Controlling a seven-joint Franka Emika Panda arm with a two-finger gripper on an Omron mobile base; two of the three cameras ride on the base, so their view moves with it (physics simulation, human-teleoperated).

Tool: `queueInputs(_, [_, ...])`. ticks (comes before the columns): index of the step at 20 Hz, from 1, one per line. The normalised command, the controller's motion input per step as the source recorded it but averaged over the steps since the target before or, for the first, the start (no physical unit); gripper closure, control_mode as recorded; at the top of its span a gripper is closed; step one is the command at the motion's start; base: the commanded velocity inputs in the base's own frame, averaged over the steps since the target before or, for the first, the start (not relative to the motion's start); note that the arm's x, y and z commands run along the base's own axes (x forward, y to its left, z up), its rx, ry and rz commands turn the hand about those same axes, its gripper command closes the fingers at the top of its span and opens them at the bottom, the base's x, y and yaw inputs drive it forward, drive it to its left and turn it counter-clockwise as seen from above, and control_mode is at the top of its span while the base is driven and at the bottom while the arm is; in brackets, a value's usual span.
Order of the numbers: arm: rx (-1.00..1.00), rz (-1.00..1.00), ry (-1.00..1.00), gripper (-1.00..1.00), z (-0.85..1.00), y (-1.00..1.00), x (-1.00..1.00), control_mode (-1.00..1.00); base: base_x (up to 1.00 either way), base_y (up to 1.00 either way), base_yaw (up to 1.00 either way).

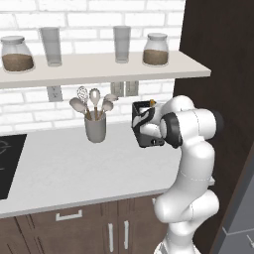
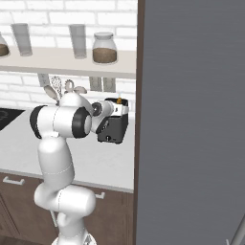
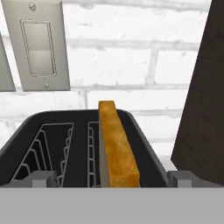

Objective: Start the toaster. Once the lever pops up, take the bread to the plate on the dining counter.

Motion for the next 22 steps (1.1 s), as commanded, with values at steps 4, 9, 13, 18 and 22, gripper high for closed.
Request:
queueInputs(4, [0.00,0.00,0.00,1.00,0.00,0.00,0.00,-1.00,0.00,0.00,0.00])
queueInputs(9, [0.00,0.00,0.00,1.00,0.00,0.00,0.00,-1.00,0.00,0.00,0.00])
queueInputs(13, [0.00,0.00,-0.02,1.00,0.00,0.00,0.00,-1.00,0.00,0.00,0.00])
queueInputs(18, [0.00,0.00,-0.01,1.00,0.00,0.00,0.00,-1.00,0.00,0.00,0.00])
queueInputs(22, [0.00,0.00,-0.06,1.00,0.03,0.00,0.00,-1.00,0.00,0.00,0.00])
